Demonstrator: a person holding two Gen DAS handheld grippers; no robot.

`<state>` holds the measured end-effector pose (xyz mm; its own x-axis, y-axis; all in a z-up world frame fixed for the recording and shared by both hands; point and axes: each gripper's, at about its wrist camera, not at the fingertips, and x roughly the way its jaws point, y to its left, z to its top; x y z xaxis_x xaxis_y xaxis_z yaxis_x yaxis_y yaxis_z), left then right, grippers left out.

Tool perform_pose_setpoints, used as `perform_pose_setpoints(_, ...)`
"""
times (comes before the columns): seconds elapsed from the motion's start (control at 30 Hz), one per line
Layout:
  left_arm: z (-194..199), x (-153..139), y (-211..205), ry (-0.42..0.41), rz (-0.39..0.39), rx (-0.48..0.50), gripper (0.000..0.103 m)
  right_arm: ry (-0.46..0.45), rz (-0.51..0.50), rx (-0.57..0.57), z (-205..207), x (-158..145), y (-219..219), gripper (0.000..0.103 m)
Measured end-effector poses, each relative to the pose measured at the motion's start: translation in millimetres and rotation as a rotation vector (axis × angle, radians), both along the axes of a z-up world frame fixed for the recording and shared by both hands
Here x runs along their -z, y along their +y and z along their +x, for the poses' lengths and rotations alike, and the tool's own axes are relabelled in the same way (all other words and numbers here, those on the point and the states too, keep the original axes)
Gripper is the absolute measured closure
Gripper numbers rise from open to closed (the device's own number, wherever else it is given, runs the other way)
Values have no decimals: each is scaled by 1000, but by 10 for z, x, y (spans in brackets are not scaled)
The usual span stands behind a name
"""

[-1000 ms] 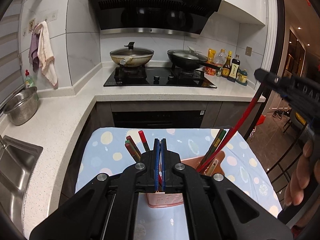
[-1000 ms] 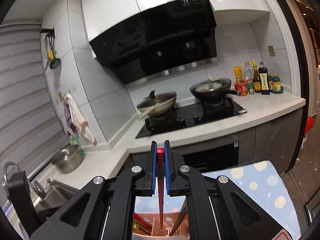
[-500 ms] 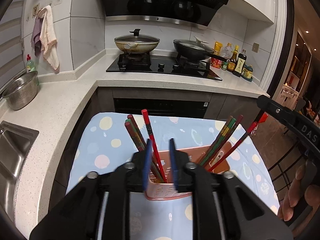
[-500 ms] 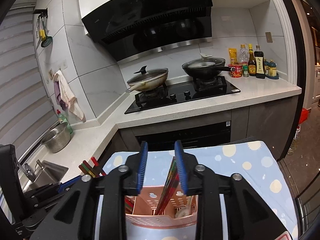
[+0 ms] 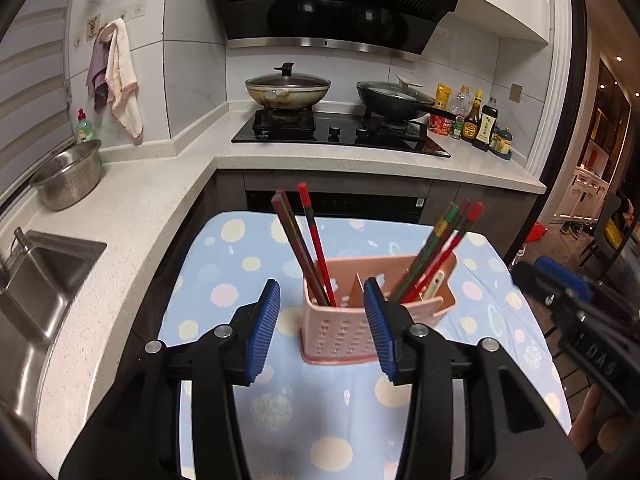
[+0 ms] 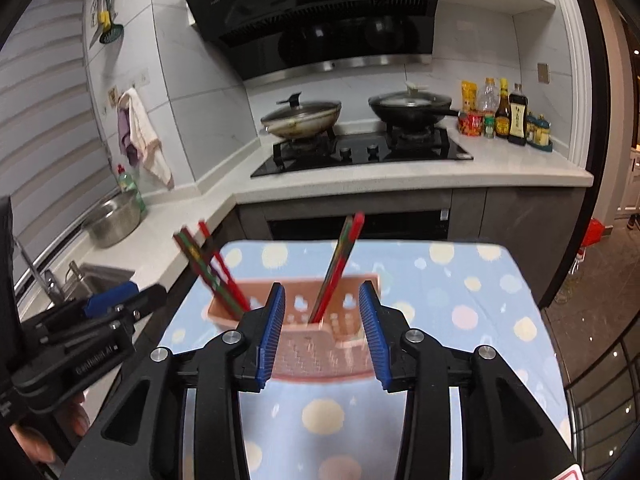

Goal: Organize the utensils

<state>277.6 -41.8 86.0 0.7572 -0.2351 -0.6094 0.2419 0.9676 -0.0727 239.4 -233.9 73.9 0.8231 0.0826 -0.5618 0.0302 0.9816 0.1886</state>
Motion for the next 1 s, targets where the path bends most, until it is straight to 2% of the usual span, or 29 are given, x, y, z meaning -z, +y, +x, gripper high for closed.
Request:
perform_pose_setpoints(0.13, -201, 58, 43, 12, 0, -13, 55, 45, -4, -10, -188, 118, 71, 64)
perform_pose_setpoints(0.2, -299, 91, 55, 17, 1, -17, 53, 61, -7, -12, -299, 172, 107, 62)
perform_pose_setpoints(0.33, -468, 149, 73, 25, -10, -24, 40, 83, -20, -7, -484, 249, 182, 55)
perform_pose_setpoints(0.53, -674, 239, 50, 29, -5, -34, 33, 103, -29, 3, -712, 358, 255, 49)
perform_pose_setpoints(0.7, -784, 304, 53, 33, 11, -47, 29, 143, -10, -10, -798, 451, 244, 48)
perform_pose_setpoints(0.77, -814, 310, 64, 33, 14, -58, 23, 148, -17, -5, -822, 464, 248, 47)
perform_pose_setpoints(0.83, -855, 310, 70, 22, 22, -69, 16, 143, -33, 5, -848, 460, 266, 43)
perform_pose_setpoints(1.0, -894, 327, 84, 24, 35, -78, 14, 138, -57, 12, -891, 451, 287, 28)
